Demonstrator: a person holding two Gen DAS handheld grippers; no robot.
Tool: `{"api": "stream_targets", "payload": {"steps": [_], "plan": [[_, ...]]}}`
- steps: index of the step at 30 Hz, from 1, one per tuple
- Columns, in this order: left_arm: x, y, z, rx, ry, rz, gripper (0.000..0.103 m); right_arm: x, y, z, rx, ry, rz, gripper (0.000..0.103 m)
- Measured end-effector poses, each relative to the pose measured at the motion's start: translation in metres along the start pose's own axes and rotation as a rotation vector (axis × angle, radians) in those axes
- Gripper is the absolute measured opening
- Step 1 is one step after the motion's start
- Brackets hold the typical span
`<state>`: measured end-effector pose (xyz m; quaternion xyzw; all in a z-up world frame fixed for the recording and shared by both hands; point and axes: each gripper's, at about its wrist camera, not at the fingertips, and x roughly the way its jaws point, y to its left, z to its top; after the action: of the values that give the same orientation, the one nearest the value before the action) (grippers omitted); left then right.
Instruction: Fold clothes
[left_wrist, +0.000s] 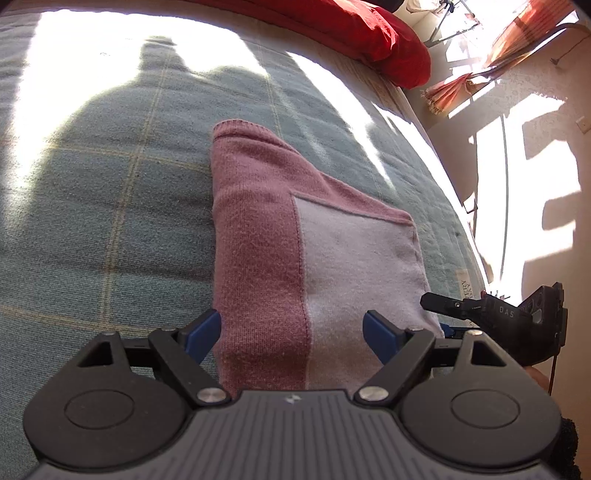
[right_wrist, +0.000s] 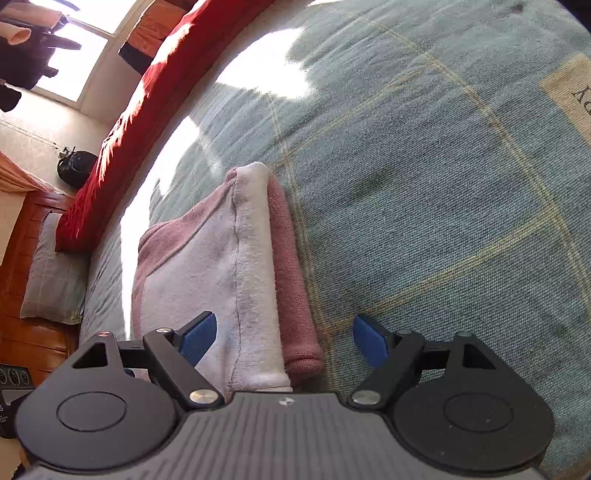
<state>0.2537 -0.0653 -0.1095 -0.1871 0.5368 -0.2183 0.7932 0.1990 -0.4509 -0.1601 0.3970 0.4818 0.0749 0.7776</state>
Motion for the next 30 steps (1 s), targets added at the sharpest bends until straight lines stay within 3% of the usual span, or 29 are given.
{"api": "stream_targets", "payload": {"steps": [4, 14, 18, 25, 30], "plan": [[0.022, 0.014, 0.011, -0.039, 0.04, -0.02, 0.084, 0.012, -0.008, 0.01, 0.035, 0.021, 0.099, 0.085], [0.07, 0.033, 0.044, -0.093, 0.083, -0.124, 0.083, 0.046, 0.011, 0.043, -0.017, 0.053, 0.13, 0.088], [0.078, 0.037, 0.048, -0.091, 0.093, -0.17, 0.088, 0.056, 0.015, 0.05, -0.009, 0.049, 0.148, 0.094], [0.067, 0.054, 0.017, -0.115, 0.144, -0.294, 0.089, 0.044, 0.01, 0.02, -0.011, 0.118, 0.192, 0.094], [0.073, 0.056, 0.023, -0.106, 0.161, -0.3, 0.088, 0.043, 0.007, 0.014, -0.021, 0.154, 0.2, 0.094]]}}
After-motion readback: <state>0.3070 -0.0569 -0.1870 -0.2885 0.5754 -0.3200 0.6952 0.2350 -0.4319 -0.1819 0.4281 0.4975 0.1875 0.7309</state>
